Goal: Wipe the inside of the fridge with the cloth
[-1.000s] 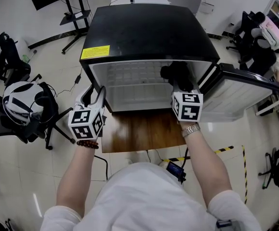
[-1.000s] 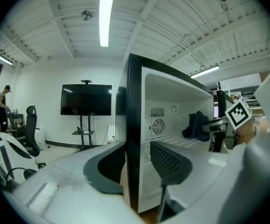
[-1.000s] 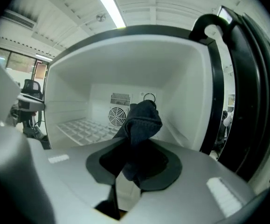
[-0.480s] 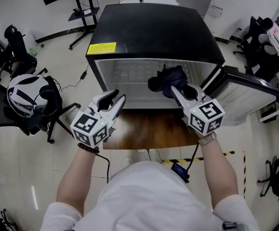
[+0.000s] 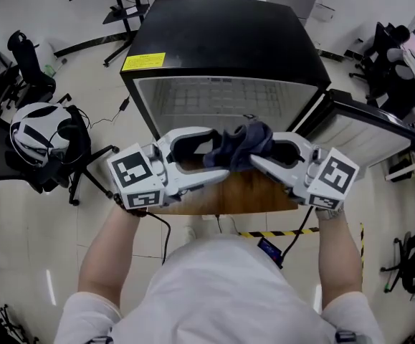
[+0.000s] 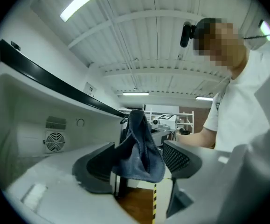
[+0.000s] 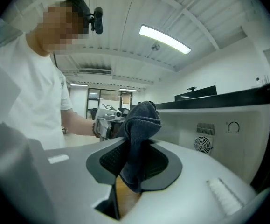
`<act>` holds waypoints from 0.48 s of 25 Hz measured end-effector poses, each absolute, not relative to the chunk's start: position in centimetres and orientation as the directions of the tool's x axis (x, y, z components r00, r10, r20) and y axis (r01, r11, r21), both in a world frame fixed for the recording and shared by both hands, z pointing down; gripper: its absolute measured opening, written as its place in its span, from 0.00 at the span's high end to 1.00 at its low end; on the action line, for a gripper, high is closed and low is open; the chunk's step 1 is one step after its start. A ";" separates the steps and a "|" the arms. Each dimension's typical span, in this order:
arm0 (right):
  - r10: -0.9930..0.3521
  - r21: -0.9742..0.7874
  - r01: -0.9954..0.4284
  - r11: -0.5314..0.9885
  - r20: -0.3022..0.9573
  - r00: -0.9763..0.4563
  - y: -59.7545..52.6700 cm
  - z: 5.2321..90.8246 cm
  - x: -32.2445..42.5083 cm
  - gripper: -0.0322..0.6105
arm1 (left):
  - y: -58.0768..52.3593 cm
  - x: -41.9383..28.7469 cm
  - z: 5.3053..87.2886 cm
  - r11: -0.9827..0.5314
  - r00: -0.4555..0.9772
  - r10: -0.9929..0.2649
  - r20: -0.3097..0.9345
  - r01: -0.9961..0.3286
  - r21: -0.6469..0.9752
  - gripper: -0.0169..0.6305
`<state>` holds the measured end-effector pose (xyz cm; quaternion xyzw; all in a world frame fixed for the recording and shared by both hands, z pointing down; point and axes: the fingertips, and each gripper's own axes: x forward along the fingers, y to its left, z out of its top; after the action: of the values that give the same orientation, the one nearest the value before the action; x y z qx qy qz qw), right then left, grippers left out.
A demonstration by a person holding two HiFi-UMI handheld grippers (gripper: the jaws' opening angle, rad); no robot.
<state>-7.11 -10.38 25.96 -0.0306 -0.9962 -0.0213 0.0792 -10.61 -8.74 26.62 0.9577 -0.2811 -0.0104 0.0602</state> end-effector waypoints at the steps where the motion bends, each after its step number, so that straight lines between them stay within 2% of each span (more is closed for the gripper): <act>1: 0.090 0.036 0.097 0.995 0.163 -0.982 -9.7 25.7 -6.9 0.82 | -8.4 -10.0 26.3 -0.854 0.862 -0.507 0.008 -0.503 0.133 0.44; 7: 0.233 0.012 0.239 0.971 0.184 -0.955 -6.7 24.9 -5.4 0.82 | -5.9 -6.2 25.5 -0.934 0.948 -0.318 0.020 -0.317 0.164 0.44; 10: 0.262 0.018 0.270 0.963 0.189 -0.947 -5.9 24.7 -5.0 0.82 | -5.5 -4.6 25.4 -0.944 0.956 -0.293 0.037 -0.295 0.145 0.45; 12: 0.272 0.024 0.282 0.959 0.196 -0.942 -5.4 24.6 -4.8 0.82 | -5.6 -3.8 25.5 -0.945 0.953 -0.298 0.051 -0.302 0.126 0.51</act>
<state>-4.79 -5.45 24.62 -0.1405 -0.9851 -0.0257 0.0956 -3.84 -5.61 25.47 0.9860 -0.1522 0.0154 0.0663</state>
